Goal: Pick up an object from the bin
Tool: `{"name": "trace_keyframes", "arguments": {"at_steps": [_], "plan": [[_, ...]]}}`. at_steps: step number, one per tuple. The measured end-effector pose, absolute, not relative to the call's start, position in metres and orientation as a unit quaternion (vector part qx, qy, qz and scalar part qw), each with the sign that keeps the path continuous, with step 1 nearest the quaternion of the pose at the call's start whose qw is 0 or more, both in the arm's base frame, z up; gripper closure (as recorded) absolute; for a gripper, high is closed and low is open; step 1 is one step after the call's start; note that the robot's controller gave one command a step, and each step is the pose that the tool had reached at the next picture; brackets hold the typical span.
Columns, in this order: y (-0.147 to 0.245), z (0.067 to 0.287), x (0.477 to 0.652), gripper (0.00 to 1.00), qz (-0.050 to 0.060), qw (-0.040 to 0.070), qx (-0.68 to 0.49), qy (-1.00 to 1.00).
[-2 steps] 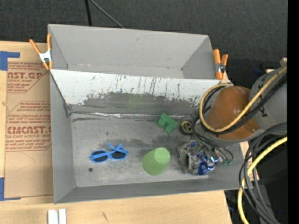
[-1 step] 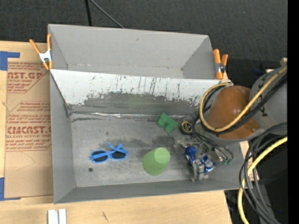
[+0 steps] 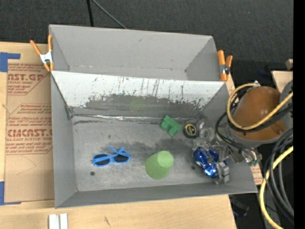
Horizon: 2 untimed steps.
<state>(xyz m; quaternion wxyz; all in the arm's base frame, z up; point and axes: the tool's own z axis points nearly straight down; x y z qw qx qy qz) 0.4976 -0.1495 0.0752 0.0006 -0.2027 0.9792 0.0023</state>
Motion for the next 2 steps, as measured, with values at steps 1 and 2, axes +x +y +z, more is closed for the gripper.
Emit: {"name": "trace_keyframes", "arguments": {"at_steps": [1,2], "plan": [[-0.148,0.075,0.498,1.00,0.003,0.000,-0.204,0.979],[-0.141,0.209,0.510,1.00,-0.002,0.005,-0.197,0.980]]}}
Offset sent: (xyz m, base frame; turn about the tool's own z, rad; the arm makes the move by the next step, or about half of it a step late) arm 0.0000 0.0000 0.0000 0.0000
